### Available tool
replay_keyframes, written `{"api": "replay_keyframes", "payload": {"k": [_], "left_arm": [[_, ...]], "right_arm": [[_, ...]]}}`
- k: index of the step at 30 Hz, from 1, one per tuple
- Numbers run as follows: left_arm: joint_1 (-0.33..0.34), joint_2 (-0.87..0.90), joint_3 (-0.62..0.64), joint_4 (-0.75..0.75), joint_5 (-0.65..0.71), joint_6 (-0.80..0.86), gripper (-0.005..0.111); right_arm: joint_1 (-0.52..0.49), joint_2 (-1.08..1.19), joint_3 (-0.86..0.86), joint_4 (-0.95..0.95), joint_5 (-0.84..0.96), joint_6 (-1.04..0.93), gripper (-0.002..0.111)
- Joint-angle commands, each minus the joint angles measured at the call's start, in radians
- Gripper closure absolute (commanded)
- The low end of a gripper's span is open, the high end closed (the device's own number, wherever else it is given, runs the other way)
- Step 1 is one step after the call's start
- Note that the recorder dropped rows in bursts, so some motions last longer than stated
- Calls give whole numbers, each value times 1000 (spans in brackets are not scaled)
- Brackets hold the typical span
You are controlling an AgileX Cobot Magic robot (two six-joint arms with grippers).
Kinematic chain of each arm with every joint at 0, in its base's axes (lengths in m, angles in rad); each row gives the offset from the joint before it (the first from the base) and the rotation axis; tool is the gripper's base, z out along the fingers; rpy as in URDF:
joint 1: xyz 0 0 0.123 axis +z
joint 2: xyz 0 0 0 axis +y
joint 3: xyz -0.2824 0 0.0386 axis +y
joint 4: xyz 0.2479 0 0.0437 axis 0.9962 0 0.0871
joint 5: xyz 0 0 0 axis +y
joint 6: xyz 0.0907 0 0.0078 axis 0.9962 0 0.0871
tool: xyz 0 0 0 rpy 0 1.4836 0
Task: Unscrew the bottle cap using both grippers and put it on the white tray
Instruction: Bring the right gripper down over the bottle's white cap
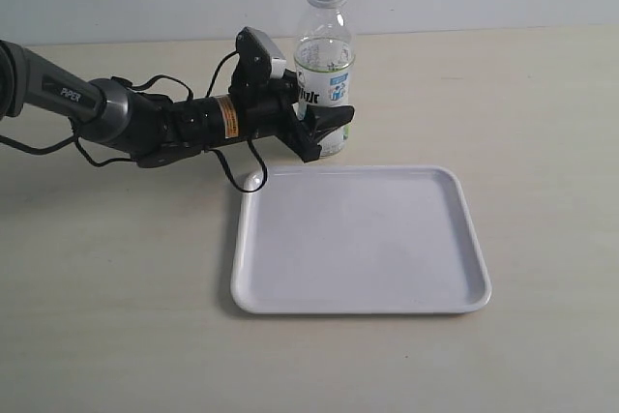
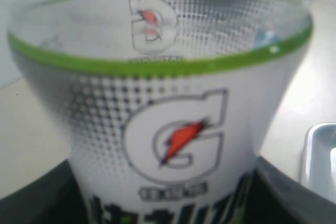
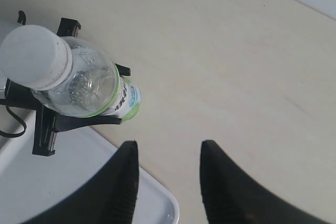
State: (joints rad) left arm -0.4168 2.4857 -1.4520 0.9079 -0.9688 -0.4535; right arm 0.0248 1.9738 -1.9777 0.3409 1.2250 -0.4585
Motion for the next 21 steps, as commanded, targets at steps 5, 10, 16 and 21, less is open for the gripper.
{"api": "replay_keyframes", "payload": {"k": [5, 10, 16, 21], "left_arm": [[-1, -8, -5, 0, -13, 6, 107], [-1, -8, -5, 0, -13, 6, 107], [-1, -8, -5, 0, -13, 6, 107], [-1, -8, -5, -3, -13, 6, 107]], "right_arm": [[1, -5, -10, -1, -4, -7, 69], [1, -5, -10, -1, -4, -7, 69], [1, -5, -10, 20, -18, 8, 69], [5, -5, -16, 28, -7, -33, 69]]}}
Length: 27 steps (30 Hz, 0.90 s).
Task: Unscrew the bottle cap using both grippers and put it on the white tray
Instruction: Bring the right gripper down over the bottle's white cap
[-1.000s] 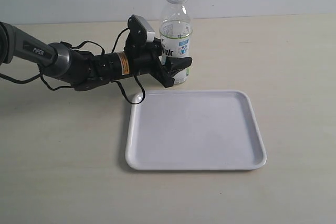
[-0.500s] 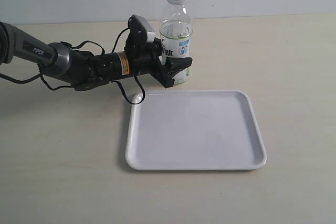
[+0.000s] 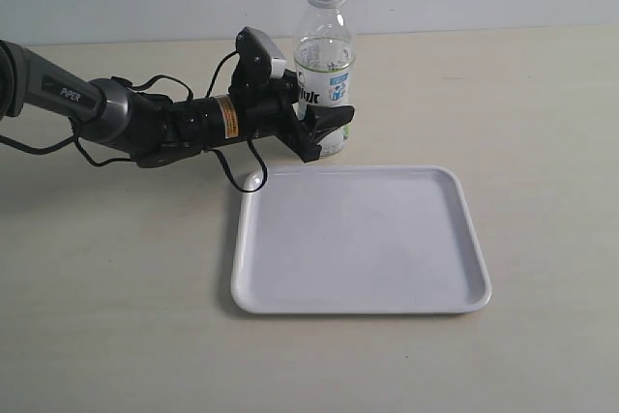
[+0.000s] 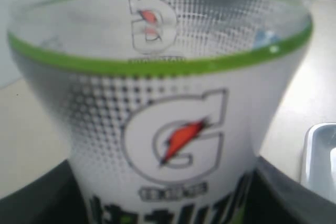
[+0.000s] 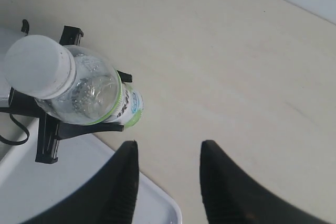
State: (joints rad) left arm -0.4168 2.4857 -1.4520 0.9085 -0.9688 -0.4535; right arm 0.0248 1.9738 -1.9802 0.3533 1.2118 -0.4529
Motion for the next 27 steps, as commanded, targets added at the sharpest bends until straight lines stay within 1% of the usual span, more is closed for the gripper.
{"api": "replay_keyframes", "payload": {"k": [1, 2, 5, 6, 10, 13, 17, 22, 27], "left_arm": [[-1, -8, -5, -3, -13, 6, 107], [-1, -8, -5, -3, -13, 6, 107], [-1, -8, -5, -3, -13, 6, 107], [-1, -8, -5, -3, -13, 6, 107], [-1, -8, -5, -3, -13, 6, 107], [-1, -8, -5, -3, -13, 6, 107], [-1, -8, -5, -5, -13, 6, 107], [-1, -8, -5, 9, -13, 6, 107], [-1, -8, -5, 9, -10, 6, 107]], "right_arm": [[11, -2, -13, 16, 6, -43, 68], [13, 2, -13, 18, 9, -55, 65], [41, 21, -35, 18, 9, -68, 50], [53, 31, -50, 18, 9, -68, 47], [109, 65, -107, 10, 9, -59, 46], [139, 75, -115, 10, 9, -59, 46], [125, 73, -115, 39, -3, -15, 46], [121, 73, -115, 35, 9, -9, 46], [144, 76, -151, 54, 9, -7, 40]]}}
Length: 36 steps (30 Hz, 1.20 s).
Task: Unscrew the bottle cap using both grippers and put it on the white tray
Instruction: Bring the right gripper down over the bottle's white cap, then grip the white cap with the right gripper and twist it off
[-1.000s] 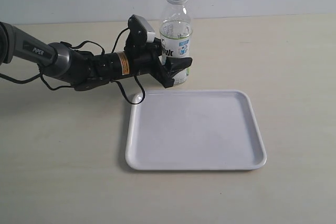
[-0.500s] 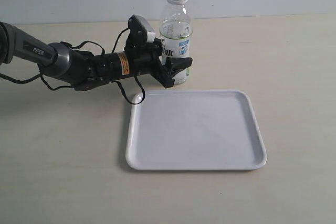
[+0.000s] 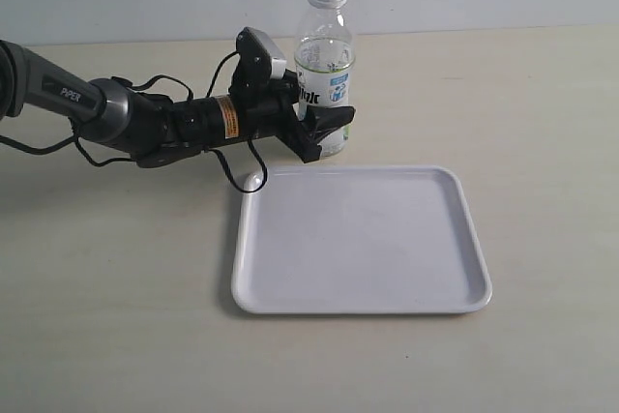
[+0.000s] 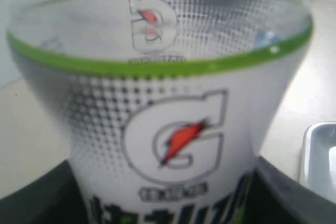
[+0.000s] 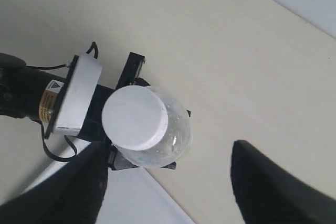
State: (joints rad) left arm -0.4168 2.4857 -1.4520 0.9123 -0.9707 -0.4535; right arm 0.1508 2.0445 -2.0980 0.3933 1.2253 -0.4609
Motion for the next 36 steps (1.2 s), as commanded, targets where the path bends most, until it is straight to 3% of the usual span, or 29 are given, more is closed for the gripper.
{"api": "replay_keyframes", "payload": {"k": [1, 9, 12, 36], "left_arm": [[-1, -8, -5, 5, -7, 6, 107], [-1, -21, -5, 8, 31, 6, 107], [-1, -37, -5, 9, 81, 8, 107], [-3, -39, -11, 27, 102, 29, 107]], "right_arm": [[26, 10, -46, 12, -4, 2, 40], [103, 39, -73, -237, -4, 98, 40], [106, 39, -73, -207, -4, 100, 40], [106, 94, -73, -145, -4, 150, 41]]}}
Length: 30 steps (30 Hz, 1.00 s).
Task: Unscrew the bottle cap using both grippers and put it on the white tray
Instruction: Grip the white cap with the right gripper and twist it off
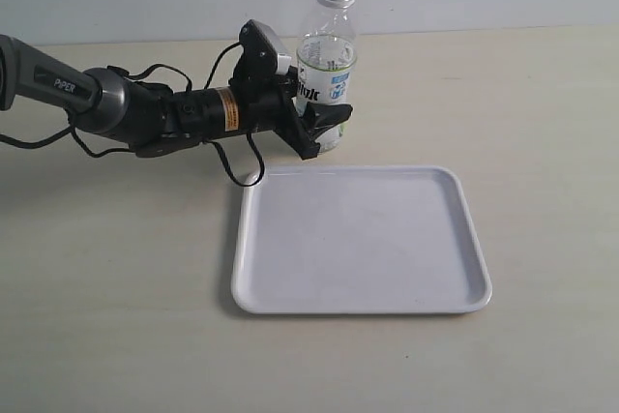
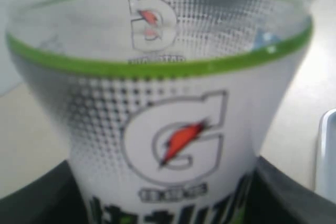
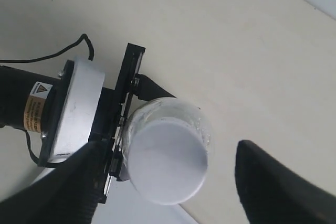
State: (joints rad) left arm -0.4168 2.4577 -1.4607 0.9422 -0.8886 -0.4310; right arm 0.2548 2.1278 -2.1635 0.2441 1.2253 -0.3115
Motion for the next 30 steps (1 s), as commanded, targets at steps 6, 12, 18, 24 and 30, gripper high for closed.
{"api": "replay_keyframes", "payload": {"k": [6, 12, 18, 24, 30], "left_arm": [[-3, -11, -2, -3, 20, 7, 107], [-3, -11, -2, -3, 20, 7, 107], [-3, -11, -2, -3, 20, 7, 107], [-3, -11, -2, 0, 20, 7, 107], [-3, -11, -2, 5, 20, 5, 107]], "right_arm": [[2, 20, -8, 2, -4, 1, 48], [2, 20, -8, 0, -4, 1, 67], [2, 20, -8, 0, -4, -29, 91], [2, 20, -8, 0, -4, -186, 108], [2, 20, -8, 0, -4, -604, 108]]}}
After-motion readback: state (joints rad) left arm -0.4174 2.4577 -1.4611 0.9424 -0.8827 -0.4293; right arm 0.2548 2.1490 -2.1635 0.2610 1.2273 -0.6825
